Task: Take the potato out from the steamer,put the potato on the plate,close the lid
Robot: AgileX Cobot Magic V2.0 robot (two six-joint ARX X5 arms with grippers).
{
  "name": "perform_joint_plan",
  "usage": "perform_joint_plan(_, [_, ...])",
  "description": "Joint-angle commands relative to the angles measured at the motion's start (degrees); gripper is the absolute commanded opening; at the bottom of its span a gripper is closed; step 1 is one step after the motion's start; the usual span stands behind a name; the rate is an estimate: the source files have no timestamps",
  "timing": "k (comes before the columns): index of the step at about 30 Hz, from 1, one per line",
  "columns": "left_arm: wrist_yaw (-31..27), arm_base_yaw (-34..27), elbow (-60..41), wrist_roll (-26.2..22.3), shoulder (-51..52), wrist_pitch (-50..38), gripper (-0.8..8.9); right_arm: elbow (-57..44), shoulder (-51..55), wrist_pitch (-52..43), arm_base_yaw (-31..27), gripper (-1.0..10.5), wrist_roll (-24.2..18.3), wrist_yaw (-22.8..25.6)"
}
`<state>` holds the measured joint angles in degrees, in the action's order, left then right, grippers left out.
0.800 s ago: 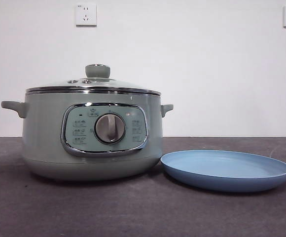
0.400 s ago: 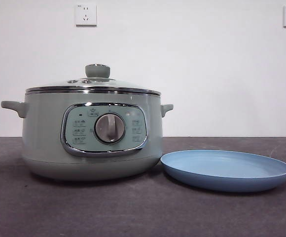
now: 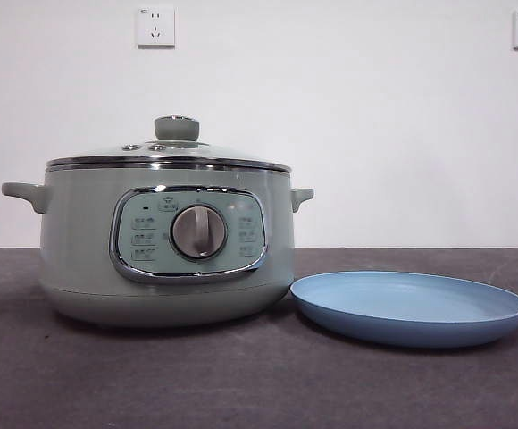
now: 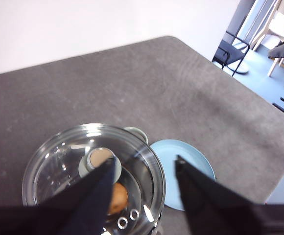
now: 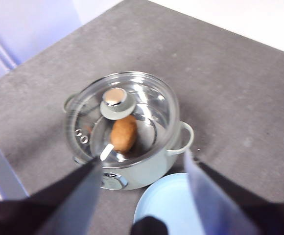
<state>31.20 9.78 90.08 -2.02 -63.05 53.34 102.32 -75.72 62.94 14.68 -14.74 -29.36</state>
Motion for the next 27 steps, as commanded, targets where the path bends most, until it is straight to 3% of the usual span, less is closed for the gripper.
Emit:
perform_joint_plan(1, [-0.15,0.11,0.13,0.55,-0.22,-1.49,4.37,0.24,0.28,-0.57,0.17,6.0,0.37,0.66])
perform_joint_plan(11, [-5.77,3.56,0.13,2.05,-5.16,-4.35,4.37,0.24,0.31,-1.51,0.17,6.0,1.42,1.25])
perform_joint_plan(22, [-17.44,11.54,0.13,2.25,-15.85,-8.76,4.37,0.24,0.35,-1.64,0.17,6.0,1.86,1.29])
perform_joint_plan(27, [-18.40,13.44,0.13,2.25,-20.55,-9.07,4.37,0.24,0.35,-1.66,0.17,6.0,1.86,1.29])
